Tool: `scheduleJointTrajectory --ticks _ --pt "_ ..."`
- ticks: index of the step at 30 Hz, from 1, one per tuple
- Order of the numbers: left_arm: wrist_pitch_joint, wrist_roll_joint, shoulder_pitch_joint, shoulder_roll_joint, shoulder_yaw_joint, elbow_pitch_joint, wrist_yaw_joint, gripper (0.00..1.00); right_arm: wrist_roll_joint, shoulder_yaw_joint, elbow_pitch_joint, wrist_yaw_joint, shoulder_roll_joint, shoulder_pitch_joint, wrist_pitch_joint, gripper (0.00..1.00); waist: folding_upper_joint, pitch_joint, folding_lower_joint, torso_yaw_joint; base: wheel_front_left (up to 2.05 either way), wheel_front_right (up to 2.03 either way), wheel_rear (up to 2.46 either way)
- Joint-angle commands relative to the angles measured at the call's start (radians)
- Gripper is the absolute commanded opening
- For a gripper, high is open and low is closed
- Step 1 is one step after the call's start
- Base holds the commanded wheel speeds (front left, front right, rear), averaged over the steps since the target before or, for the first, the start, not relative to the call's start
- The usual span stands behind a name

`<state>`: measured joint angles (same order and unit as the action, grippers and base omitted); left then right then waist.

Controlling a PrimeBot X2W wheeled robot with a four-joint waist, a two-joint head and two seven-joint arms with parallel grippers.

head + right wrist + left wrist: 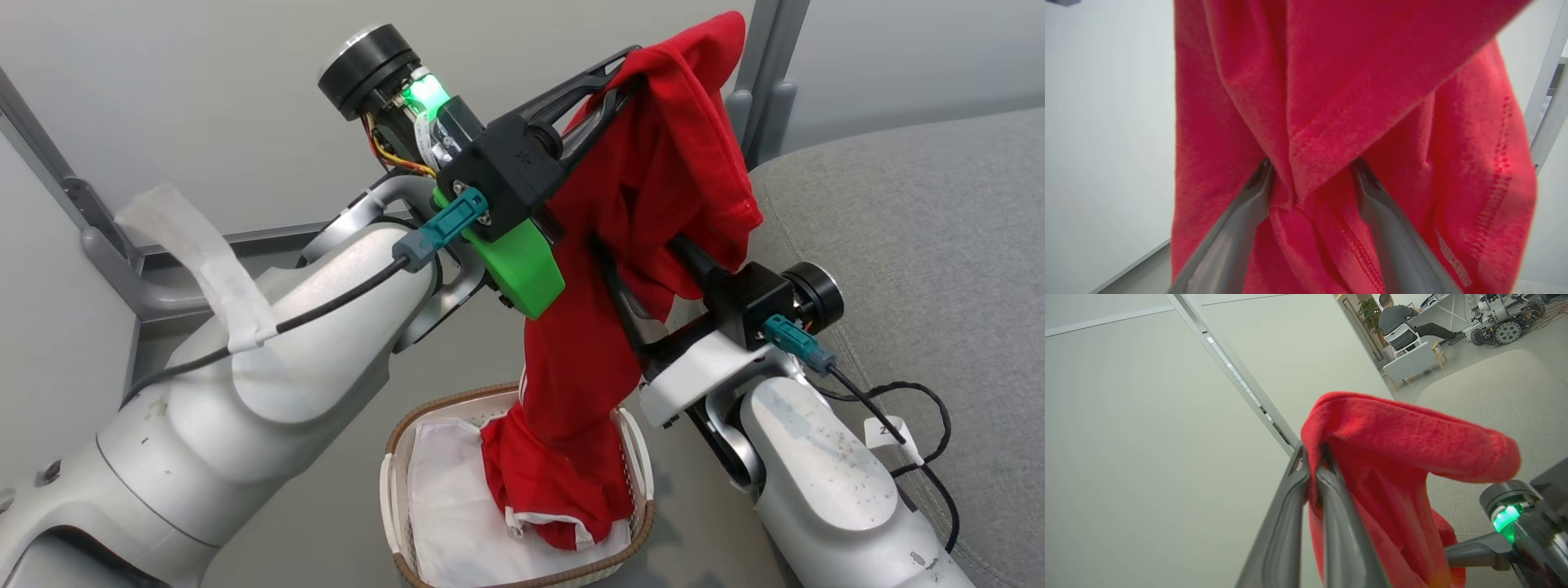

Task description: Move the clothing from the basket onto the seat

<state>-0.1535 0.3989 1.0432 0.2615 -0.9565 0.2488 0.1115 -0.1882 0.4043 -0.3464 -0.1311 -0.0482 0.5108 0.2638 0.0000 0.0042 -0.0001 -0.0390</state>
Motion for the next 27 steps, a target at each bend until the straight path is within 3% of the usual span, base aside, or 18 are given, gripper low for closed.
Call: scheduleJointTrajectory --ticks 1,2,13,15,16,17,27 --pt "0.001 0.010 -0.018 -0.004 -0.002 -0.006 0.000 0.00 -0.009 0.006 -0.013 0.001 -0.004 0.020 0.001 0.12 0.0000 -0.002 0.0001 0.005 0.00 0.00 0.00" --pt "0.002 0.015 -0.022 -0.003 -0.002 -0.007 0.000 0.00 -0.012 0.012 -0.019 0.001 -0.003 0.025 0.002 0.00 0.0000 -0.003 0.0001 0.007 0.00 0.00 0.00" --pt "0.030 0.095 -0.093 0.068 0.054 0.113 -0.042 0.00 -0.029 0.034 -0.032 0.001 -0.004 0.025 0.002 0.00 0.0000 0.007 0.0001 0.003 0.00 0.00 0.00" --pt "0.019 0.114 -0.112 0.075 0.064 0.142 -0.047 0.47 -0.035 0.036 -0.025 0.001 -0.004 0.019 0.002 0.00 0.0000 0.010 0.0001 -0.002 0.00 0.00 0.00" --pt "0.014 0.124 -0.123 0.078 0.069 0.157 -0.048 0.91 -0.037 0.035 -0.020 0.001 -0.004 0.016 0.002 0.00 0.0000 0.011 0.0001 -0.004 0.00 0.00 0.00" --pt "0.009 0.132 -0.132 0.080 0.072 0.167 -0.049 1.00 -0.039 0.034 -0.017 0.001 -0.004 0.013 0.002 0.00 0.0000 0.012 0.0001 -0.006 0.00 0.00 0.00" --pt "-0.072 0.213 -0.291 0.061 0.097 0.180 -0.061 1.00 -0.012 -0.042 0.012 0.001 -0.004 -0.010 0.002 0.00 0.0000 0.027 0.0001 -0.011 0.00 0.00 0.00"
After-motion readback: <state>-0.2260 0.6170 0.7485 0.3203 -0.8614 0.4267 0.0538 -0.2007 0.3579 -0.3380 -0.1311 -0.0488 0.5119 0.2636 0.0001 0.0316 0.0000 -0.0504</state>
